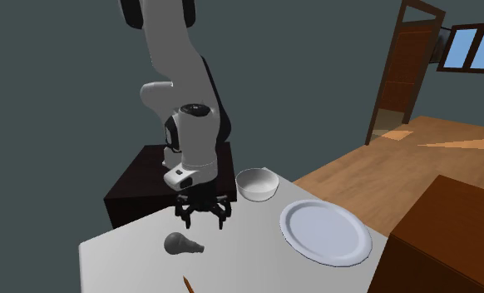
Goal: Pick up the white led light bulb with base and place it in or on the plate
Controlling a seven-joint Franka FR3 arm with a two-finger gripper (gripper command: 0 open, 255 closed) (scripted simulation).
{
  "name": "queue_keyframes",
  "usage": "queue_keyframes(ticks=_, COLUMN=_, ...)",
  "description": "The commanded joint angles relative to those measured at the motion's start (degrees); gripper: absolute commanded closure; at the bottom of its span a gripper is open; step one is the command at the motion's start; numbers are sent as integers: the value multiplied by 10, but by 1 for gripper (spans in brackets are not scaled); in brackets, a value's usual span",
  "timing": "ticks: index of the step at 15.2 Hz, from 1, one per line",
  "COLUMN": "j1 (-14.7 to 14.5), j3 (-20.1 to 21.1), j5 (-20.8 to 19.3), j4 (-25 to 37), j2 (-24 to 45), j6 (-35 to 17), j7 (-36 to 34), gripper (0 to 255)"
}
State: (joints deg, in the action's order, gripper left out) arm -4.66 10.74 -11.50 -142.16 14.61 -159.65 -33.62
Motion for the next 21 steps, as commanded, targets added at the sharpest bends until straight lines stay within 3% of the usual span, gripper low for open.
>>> queue_keyframes(ticks=1, j1=-1, j3=-1, j5=-1, j4=1, j2=2, j6=-1, j7=-1, gripper=0)
queue_keyframes(ticks=6, j1=-1, j3=-1, j5=-1, j4=1, j2=2, j6=-1, j7=-1, gripper=0)
queue_keyframes(ticks=7, j1=-1, j3=-1, j5=-1, j4=1, j2=2, j6=-1, j7=-1, gripper=255)
queue_keyframes(ticks=16, j1=-1, j3=-1, j5=-1, j4=1, j2=2, j6=-1, j7=-1, gripper=255)
queue_keyframes(ticks=17, j1=-1, j3=-1, j5=-1, j4=1, j2=2, j6=-1, j7=-1, gripper=0)
queue_keyframes(ticks=21, j1=15, j3=-42, j5=79, j4=29, j2=25, j6=35, j7=-148, gripper=0)
